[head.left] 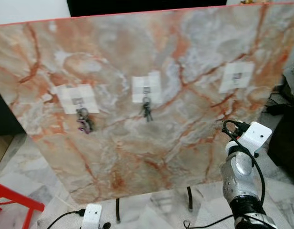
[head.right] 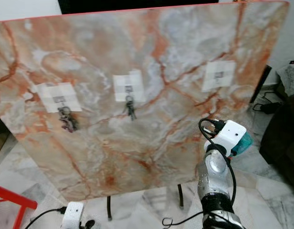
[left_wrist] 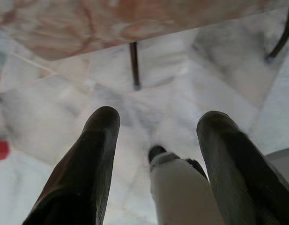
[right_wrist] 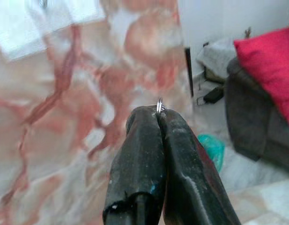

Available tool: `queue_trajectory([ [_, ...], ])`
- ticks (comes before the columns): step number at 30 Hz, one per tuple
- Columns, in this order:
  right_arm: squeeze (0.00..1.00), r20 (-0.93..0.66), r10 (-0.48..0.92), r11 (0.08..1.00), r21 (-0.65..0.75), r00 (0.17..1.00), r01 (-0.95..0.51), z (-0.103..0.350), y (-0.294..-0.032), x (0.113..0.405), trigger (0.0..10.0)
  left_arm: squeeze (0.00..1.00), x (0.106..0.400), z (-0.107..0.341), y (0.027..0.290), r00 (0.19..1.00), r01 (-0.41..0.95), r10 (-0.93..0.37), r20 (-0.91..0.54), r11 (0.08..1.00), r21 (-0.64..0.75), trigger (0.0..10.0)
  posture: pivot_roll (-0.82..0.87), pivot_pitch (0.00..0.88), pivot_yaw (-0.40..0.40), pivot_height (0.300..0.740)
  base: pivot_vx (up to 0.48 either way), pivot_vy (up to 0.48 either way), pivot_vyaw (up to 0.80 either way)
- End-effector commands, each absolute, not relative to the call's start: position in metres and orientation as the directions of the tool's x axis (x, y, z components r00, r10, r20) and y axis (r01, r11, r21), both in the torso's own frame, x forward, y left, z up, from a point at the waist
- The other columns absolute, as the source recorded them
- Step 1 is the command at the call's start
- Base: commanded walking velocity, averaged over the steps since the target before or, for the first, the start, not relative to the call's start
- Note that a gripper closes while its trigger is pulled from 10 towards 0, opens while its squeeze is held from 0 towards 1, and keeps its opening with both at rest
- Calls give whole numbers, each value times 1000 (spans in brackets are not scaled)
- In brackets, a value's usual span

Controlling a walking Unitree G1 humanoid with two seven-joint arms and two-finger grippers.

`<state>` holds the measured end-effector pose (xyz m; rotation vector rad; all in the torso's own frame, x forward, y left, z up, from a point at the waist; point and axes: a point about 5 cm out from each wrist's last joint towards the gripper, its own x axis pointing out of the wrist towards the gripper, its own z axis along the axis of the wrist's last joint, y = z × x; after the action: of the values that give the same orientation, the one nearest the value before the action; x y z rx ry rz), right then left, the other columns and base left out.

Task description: Hang keys on a hook

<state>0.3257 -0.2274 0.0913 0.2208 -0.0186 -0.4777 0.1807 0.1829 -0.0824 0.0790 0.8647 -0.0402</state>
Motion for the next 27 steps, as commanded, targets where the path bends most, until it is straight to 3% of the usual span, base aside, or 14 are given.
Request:
queue_trajectory([
  [1, 0, -22, -430, 879, 218, 903, 424, 95, -217, 330, 10000, 0, 179, -82, 192, 642, 59, 21, -766, 995, 76, 10000, -55, 0, 6, 740, 0, -394, 0],
  [17, 0, 45, -402, 900, 204, 915, 386, 111, -207, 339, 10000, 0, 179, -82, 195, 636, 48, 31, -771, 996, 80, 10000, -53, 0, 6, 740, 30, -49, 0],
  [20, 0, 111, -379, 925, 79, 919, 372, 121, -205, 342, 10000, 0, 179, -82, 195, 636, 49, 31, -771, 996, 80, 10000, -54, 0, 7, 740, 0, 0, 0],
  [23, 0, 198, -331, 919, -152, 922, 363, 133, -198, 347, 10000, 0, 180, -82, 195, 637, 50, 29, -770, 996, 79, 10000, -55, 0, 7, 740, 0, 0, 0],
  [27, 0, 232, -333, 887, -252, 914, 387, 140, -194, 352, 10000, 0, 182, -81, 195, 641, 48, 29, -767, 996, 77, 10000, -51, 0, 7, 740, 0, 0, 0],
])
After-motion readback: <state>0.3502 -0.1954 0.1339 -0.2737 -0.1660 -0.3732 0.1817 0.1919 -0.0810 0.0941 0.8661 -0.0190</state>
